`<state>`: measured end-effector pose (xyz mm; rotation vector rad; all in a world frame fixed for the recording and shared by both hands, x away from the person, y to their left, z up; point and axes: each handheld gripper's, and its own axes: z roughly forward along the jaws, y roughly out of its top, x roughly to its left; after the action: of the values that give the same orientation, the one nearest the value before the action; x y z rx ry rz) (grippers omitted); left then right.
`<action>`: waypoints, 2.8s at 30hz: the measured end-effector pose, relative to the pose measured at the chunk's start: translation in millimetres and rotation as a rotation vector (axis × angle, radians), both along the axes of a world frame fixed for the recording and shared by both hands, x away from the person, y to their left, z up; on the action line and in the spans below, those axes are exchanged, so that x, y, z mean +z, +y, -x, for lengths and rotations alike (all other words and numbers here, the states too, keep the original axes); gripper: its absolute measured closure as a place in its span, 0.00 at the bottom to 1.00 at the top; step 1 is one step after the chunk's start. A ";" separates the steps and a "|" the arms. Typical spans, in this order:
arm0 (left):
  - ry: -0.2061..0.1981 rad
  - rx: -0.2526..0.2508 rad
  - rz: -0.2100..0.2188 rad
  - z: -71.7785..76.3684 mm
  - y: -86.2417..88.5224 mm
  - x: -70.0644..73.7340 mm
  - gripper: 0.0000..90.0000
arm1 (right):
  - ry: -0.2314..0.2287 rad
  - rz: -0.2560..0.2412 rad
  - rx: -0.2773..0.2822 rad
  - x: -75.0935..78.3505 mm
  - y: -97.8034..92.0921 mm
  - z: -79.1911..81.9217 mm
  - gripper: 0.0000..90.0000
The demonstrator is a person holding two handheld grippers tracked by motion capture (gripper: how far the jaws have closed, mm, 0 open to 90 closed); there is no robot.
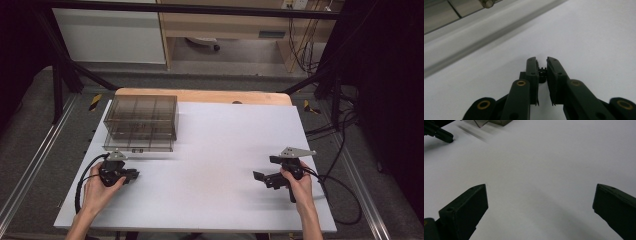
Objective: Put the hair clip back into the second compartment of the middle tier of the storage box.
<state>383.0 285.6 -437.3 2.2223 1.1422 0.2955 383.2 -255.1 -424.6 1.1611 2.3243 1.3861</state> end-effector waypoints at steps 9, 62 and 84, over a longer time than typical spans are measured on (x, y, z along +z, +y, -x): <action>0.019 0.000 0.000 -0.5 1.2 1.6 0.88 | 0.002 -0.001 0.000 0.0 0.2 0.0 0.01; 0.001 -0.003 0.039 4.5 4.4 22.5 0.88 | 0.006 0.006 0.004 -1.0 1.1 -0.4 0.01; -0.007 -0.008 0.057 5.4 5.8 30.9 0.88 | 0.010 0.007 0.004 -1.3 1.6 -0.3 0.01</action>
<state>377.6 291.4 -406.3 2.1732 1.1243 0.2643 383.5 -253.6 -425.9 1.1648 2.3377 1.3757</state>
